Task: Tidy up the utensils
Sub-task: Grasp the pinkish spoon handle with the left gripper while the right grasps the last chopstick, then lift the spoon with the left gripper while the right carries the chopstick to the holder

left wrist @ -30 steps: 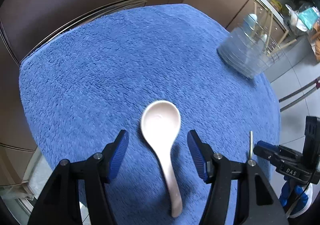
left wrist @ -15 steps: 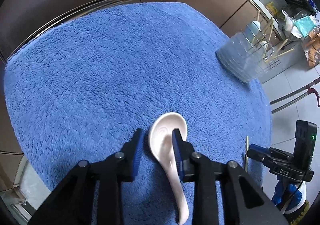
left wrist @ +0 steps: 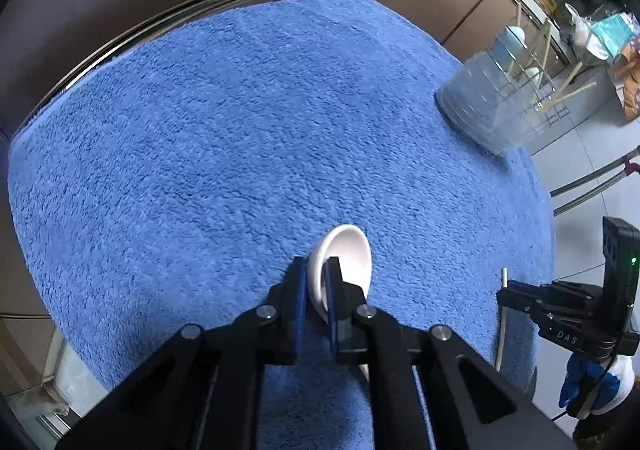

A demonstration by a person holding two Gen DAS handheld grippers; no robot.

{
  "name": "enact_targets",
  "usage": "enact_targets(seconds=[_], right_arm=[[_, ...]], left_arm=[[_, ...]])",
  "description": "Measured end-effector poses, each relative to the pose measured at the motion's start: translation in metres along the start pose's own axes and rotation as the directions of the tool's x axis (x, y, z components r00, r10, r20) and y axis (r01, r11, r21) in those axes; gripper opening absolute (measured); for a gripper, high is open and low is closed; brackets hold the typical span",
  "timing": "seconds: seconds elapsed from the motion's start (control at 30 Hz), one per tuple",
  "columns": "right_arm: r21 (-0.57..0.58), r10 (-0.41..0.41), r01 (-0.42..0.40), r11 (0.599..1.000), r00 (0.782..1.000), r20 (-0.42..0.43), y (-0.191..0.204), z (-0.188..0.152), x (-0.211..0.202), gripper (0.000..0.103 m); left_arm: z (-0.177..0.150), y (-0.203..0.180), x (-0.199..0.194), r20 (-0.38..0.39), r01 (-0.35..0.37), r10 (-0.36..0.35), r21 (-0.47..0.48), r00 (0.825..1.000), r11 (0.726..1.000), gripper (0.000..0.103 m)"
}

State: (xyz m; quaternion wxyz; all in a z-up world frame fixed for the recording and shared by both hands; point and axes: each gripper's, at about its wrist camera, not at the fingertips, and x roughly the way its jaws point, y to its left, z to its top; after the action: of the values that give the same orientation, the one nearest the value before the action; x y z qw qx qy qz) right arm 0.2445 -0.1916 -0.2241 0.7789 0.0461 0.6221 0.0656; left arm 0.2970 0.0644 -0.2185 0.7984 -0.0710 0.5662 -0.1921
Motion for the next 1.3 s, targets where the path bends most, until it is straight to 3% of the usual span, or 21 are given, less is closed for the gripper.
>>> enact_targets(seconds=[0.23,0.37,0.5,0.63,0.87,1.0,1.1,1.23,1.3], right_arm=[[0.061,0.089,-0.092,0.994,0.995,0.052,-0.012,-0.008,-0.003,0.006],[0.047,0.146,-0.153,0.987,0.981,0.125,-0.020,-0.018,-0.019,0.006],[0.025,0.200,-0.212,0.977,0.952,0.230,-0.030,-0.029,-0.046,0.006],[-0.011,0.233,-0.245,0.969,0.907,0.351,-0.035,-0.038,-0.081,0.006],[-0.067,0.246,-0.254,0.965,0.782,0.573,-0.051,-0.031,-0.159,0.006],[-0.100,0.228,-0.221,0.970,0.688,0.689,-0.055,-0.011,-0.203,0.006],[-0.122,0.219,-0.197,0.973,0.610,0.762,-0.057,0.001,-0.234,0.006],[-0.142,0.206,-0.164,0.976,0.496,0.843,-0.059,0.027,-0.255,0.006],[-0.148,0.198,-0.144,0.978,0.452,0.870,-0.061,0.039,-0.258,0.006]], left_arm=[[-0.011,-0.009,-0.011,0.065,-0.021,0.021,0.000,0.998,1.000,0.008],[-0.015,-0.009,-0.032,0.125,-0.025,0.024,0.005,0.992,1.000,0.007],[-0.016,-0.013,-0.051,0.180,-0.035,0.032,0.013,0.983,0.999,0.007],[-0.013,-0.023,-0.068,0.233,-0.027,0.022,0.020,0.972,0.999,0.007],[0.007,-0.071,-0.101,0.362,-0.019,-0.007,0.068,0.932,0.998,0.007],[0.032,-0.104,-0.123,0.450,-0.008,-0.043,0.110,0.892,0.994,0.007],[0.056,-0.131,-0.136,0.519,-0.006,-0.065,0.134,0.852,0.991,0.007],[0.095,-0.168,-0.142,0.619,-0.034,-0.058,0.136,0.783,0.990,0.007],[0.113,-0.184,-0.137,0.654,-0.050,-0.048,0.130,0.755,0.990,0.007]])
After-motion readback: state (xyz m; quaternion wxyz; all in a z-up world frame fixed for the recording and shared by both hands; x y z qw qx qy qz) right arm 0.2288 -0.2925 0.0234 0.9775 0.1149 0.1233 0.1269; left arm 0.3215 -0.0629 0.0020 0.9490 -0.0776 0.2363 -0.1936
